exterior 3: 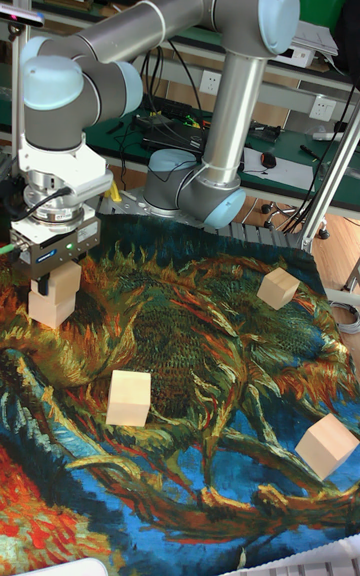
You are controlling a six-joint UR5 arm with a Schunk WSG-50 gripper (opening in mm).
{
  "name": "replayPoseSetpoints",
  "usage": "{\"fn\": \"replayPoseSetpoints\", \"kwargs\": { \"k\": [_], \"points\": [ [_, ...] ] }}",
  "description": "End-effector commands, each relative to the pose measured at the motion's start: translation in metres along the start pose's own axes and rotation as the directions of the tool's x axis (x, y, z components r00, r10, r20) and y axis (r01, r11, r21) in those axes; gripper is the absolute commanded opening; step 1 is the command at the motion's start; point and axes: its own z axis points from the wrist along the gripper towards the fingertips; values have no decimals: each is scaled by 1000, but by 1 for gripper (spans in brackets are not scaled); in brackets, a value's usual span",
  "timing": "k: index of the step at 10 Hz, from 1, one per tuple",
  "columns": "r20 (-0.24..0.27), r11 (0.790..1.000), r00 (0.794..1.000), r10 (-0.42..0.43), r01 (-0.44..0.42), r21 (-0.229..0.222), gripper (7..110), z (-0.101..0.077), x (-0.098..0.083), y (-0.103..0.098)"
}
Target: Stack the blocks in a vertical line of five
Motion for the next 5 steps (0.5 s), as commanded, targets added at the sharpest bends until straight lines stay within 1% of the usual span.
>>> {"fn": "replayPoseSetpoints", "kwargs": {
  "k": [1,2,4,5],
  "points": [
    [16,1000,1000,11,-10,-17,66,-1,-4,3],
    [23,1000,1000,10,-10,-16,88,-2,-8,1],
    [17,1000,1000,14,-14,0,88,-5,-10,-7],
    [21,1000,1000,12,-12,-5,88,-6,-12,-8]
  ]
}}
